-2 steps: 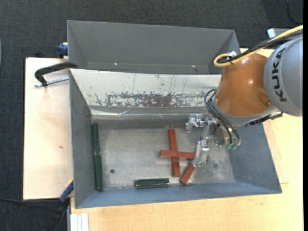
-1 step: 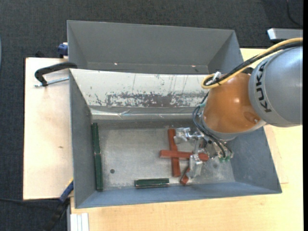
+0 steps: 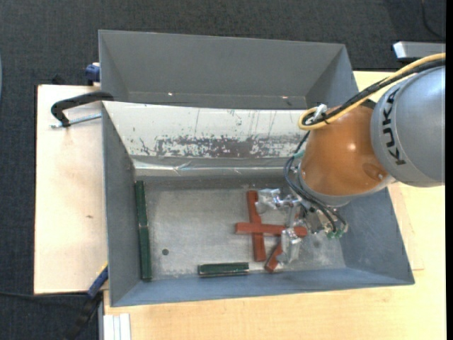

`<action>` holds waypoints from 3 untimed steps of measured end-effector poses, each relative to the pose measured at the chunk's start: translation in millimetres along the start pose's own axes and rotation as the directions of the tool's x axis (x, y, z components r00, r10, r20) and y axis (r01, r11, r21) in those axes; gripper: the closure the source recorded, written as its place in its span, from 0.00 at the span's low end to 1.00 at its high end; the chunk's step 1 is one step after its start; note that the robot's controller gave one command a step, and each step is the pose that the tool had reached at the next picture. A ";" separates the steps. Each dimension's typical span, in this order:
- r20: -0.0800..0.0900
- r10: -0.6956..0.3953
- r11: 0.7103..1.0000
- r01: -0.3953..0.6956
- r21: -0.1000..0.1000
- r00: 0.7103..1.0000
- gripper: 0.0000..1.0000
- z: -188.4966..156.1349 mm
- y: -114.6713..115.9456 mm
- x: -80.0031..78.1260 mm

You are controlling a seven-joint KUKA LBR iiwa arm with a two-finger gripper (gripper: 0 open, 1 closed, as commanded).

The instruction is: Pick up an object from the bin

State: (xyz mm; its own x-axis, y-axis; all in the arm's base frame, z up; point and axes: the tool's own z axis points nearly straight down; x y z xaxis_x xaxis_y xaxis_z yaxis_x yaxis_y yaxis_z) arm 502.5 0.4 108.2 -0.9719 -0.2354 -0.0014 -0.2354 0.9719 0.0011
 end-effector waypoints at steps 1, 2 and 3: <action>0.001 0.016 1.000 -0.016 0.001 1.000 0.00 -3.8 -14.8 5.9; -0.001 -0.293 0.956 0.293 0.000 0.956 0.00 21.4 -0.1 7.5; 0.007 -0.350 0.937 0.350 0.002 0.937 1.00 35.0 -8.3 -2.1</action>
Offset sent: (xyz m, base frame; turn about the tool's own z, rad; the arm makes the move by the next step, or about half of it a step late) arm -0.0111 0.0072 -0.0382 -0.4615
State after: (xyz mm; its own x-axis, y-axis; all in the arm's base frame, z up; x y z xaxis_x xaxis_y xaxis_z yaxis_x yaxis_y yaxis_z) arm 506.5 -7.2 73.2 -0.8281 -0.5605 -0.0086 -0.5605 0.8282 -0.0019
